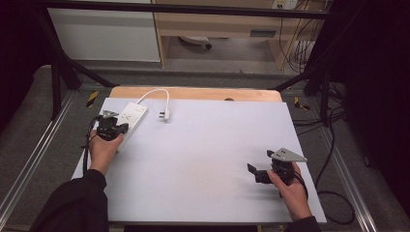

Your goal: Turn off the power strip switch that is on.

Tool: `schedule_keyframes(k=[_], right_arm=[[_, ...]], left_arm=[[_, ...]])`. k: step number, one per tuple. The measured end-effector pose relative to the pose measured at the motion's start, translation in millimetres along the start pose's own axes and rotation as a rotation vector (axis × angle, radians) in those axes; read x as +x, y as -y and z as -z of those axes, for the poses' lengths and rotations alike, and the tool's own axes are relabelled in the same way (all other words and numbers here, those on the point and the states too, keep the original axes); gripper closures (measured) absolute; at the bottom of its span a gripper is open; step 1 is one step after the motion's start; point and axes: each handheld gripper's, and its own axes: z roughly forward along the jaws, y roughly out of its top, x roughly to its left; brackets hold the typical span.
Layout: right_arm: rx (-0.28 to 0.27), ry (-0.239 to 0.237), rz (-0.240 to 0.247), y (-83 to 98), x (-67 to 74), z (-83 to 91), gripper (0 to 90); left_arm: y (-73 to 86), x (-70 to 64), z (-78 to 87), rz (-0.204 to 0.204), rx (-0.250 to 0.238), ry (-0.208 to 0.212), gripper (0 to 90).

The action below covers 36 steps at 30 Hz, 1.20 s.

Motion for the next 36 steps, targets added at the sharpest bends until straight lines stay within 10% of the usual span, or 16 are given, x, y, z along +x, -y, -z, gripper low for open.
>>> schedule_keyframes(k=[36], right_arm=[[0.002, 0.000, 0.001, 0.1, 0.0, -0.3, 3.5]], left_arm=[[8.5, -0.2, 0.8, 0.042, -0.045, -0.005, 90.0]])
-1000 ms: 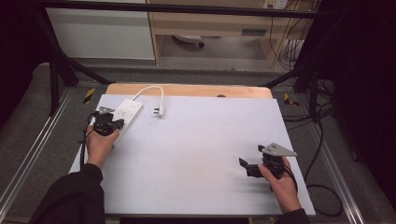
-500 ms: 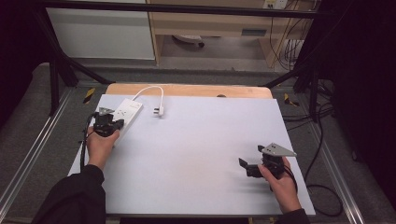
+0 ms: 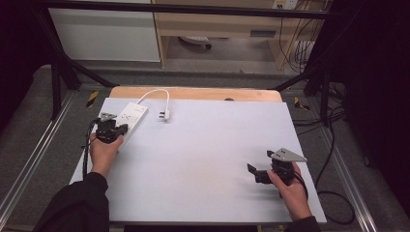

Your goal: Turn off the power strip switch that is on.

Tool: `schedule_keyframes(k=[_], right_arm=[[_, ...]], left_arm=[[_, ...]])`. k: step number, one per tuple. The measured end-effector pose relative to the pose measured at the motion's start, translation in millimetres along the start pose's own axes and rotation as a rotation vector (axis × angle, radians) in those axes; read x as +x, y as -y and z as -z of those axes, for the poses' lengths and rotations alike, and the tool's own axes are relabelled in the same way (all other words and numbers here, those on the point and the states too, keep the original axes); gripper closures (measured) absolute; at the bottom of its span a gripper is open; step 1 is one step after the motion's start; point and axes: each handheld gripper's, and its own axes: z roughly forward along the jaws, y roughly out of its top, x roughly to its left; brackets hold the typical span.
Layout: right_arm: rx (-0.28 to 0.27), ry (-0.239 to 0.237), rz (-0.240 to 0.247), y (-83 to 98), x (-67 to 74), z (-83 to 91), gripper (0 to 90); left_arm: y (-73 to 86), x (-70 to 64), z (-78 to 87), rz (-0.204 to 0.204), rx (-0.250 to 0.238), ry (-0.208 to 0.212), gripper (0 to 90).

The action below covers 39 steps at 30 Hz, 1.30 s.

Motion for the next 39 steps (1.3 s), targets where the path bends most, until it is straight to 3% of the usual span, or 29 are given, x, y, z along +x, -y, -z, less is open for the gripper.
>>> schedule_keyframes(k=[13, 17, 23, 27, 32, 36, 39], right_arm=[[-0.001, 0.000, -0.002, -0.1, 0.0, 0.3, 3.5], [-0.001, 0.001, -0.002, 0.0, -0.1, 0.5, 3.5], [-0.001, 0.001, -0.002, -0.1, -0.1, 0.3, 3.5], [-0.002, 0.002, 0.000, 0.0, -0.3, 0.1, 3.4], [-0.002, 0.001, -0.002, -0.2, 0.0, 0.3, 3.4], [-0.002, 0.002, -0.002, -0.1, 0.1, 0.3, 3.4], [-0.001, 0.001, -0.002, -0.1, -0.1, 0.2, 3.4]], left_arm=[[-6.4, -2.4, 7.2, -0.010, -0.039, -0.007, 90.0], [-8.1, -4.2, 9.1, -0.035, -0.036, -0.005, 90.0], [-11.9, -3.7, 13.1, -0.009, -0.059, 0.001, 88.3], [-15.2, -6.5, 16.1, 0.008, -0.078, 0.001, 71.9], [-19.5, -11.5, 20.2, -0.004, -0.098, -0.027, 48.3], [-22.8, -17.0, 19.8, -0.037, -0.087, -0.056, 30.7], [-25.5, -19.0, 19.0, -0.013, -0.078, -0.037, 16.7]])
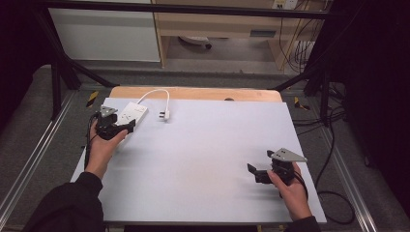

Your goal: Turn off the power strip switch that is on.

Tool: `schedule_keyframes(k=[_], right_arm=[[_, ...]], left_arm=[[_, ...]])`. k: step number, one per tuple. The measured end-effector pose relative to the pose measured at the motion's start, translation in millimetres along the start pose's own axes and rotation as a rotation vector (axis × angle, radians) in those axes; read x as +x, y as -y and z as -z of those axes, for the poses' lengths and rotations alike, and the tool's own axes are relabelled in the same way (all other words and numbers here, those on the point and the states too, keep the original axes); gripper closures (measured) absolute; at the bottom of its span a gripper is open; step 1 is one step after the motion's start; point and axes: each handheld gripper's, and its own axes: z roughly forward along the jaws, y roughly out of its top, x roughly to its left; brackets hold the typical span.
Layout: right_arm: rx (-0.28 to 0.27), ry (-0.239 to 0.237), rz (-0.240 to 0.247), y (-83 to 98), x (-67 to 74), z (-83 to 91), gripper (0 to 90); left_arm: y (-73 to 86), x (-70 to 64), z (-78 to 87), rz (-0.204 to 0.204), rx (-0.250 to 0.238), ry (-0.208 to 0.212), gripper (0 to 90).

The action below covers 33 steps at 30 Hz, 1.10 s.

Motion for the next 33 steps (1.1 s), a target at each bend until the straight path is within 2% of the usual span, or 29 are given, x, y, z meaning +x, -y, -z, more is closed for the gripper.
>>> schedule_keyframes(k=[2, 5, 11, 24, 31, 33], right_arm=[[0.001, 0.000, -0.001, 0.0, 0.2, -0.1, 3.4], [0.000, 0.001, 0.002, 0.0, 0.1, -0.2, 3.4], [0.001, 0.000, -0.001, 0.0, 0.2, 0.0, 3.3], [0.002, 0.001, -0.004, 0.0, 0.0, -0.2, 3.2], [0.003, 0.001, -0.008, -0.1, 0.2, -0.6, 2.9], [0.003, -0.001, -0.006, -0.1, 0.2, -0.5, 2.8]], left_arm=[[-1.5, -2.4, 0.1, 0.005, -0.003, 0.014, 11.0], [-3.3, -4.9, 1.1, -0.002, -0.026, 0.028, 7.5], [-4.5, -8.6, 0.8, -0.016, -0.028, 0.038, 7.5], [-8.3, -16.6, 2.6, -0.016, -0.030, 0.053, 7.0], [-11.9, -32.5, 4.8, -0.020, -0.035, 0.092, 7.1], [-13.0, -37.3, 4.6, -0.033, -0.041, 0.115, 7.1]])
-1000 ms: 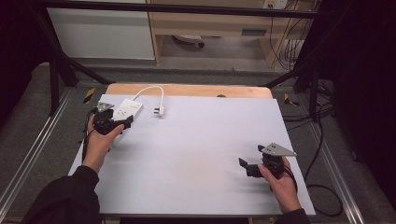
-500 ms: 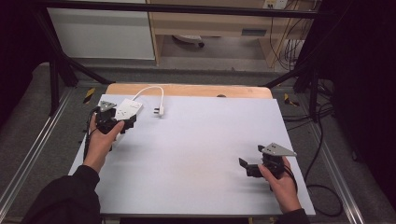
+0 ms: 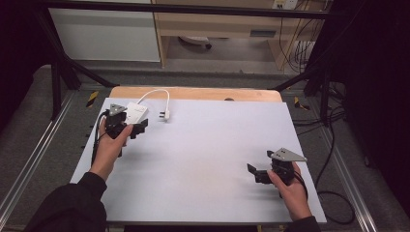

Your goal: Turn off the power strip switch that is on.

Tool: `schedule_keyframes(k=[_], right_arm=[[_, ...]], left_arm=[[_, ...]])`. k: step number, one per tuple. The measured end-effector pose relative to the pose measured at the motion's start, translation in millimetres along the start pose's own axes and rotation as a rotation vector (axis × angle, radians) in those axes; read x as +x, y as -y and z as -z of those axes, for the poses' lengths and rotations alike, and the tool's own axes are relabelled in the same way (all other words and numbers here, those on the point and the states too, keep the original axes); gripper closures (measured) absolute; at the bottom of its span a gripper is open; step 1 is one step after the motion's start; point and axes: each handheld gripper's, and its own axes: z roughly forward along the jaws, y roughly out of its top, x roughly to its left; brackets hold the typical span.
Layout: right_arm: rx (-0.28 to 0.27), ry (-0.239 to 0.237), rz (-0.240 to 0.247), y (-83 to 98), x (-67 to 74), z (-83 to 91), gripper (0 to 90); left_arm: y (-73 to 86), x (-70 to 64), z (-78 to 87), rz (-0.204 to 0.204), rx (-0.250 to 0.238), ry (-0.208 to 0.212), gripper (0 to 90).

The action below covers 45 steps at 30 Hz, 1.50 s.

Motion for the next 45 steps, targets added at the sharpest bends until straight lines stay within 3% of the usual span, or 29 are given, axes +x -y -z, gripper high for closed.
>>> schedule_keyframes(k=[3, 20, 33, 45], right_arm=[[0.000, -0.001, 0.003, 0.0, -0.1, 0.0, 2.7], [0.000, -0.012, 0.006, -0.2, 0.3, -0.1, 2.5], [0.006, -0.014, 0.007, -0.1, 1.3, -0.5, 2.4], [0.007, -0.011, 0.012, 0.1, 1.4, -0.5, 2.5]], left_arm=[[-2.2, -6.6, 0.7, -0.024, -0.006, 0.010, 7.1], [-3.9, -57.2, 19.6, -0.044, 0.012, 0.114, 7.3], [12.7, -68.6, 57.5, -0.029, -0.027, 0.148, 7.8], [26.8, -70.9, 91.6, -0.030, -0.048, 0.164, 7.6]])
